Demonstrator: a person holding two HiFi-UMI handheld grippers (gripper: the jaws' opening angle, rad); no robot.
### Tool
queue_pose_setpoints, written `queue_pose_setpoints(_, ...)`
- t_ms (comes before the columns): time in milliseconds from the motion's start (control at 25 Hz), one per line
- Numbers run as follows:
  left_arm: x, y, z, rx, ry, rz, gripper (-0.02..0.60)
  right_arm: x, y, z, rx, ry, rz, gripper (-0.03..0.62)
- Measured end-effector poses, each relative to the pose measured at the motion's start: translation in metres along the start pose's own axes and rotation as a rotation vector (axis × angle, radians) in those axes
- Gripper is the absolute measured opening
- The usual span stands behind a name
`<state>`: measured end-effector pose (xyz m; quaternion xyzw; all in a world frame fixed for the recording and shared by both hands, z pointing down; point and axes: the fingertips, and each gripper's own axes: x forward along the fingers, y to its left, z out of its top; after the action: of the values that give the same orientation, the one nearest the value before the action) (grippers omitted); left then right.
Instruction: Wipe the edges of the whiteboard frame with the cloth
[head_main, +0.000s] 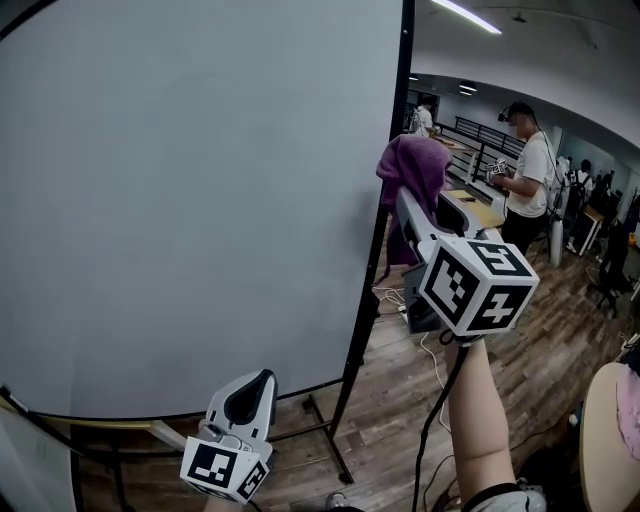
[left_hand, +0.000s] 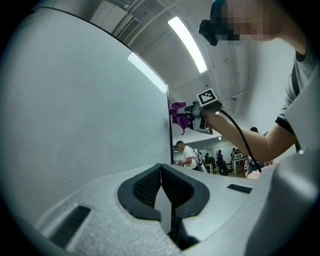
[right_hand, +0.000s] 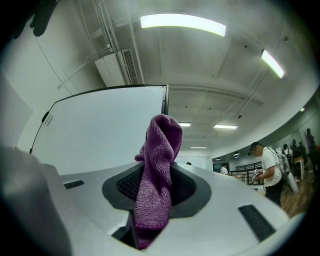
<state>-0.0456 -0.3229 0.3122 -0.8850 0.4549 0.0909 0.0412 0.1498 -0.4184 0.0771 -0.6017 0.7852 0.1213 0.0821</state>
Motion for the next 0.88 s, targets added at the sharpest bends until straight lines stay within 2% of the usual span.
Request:
queue_pose_setpoints(160,0.007,0.002,-0.001,-0.014,0.012,-0.019,0.018,0.015,-0.002,0.015,-0.003,-0.023,0.001,0.121)
queue_pose_setpoints(600,0.031,-0.015,-0.004,-0.078,0.112,-0.154,0.017,0.045,-0.008,0.065,-0.040,-0.085,-0.005,0.121)
queue_pose_setpoints(880,0.047,-0.021,-0.021,-0.100,0.134,-0.219,0.017,0.055,-0.014,0.074,-0.054,-0.124,-0.015,0.121)
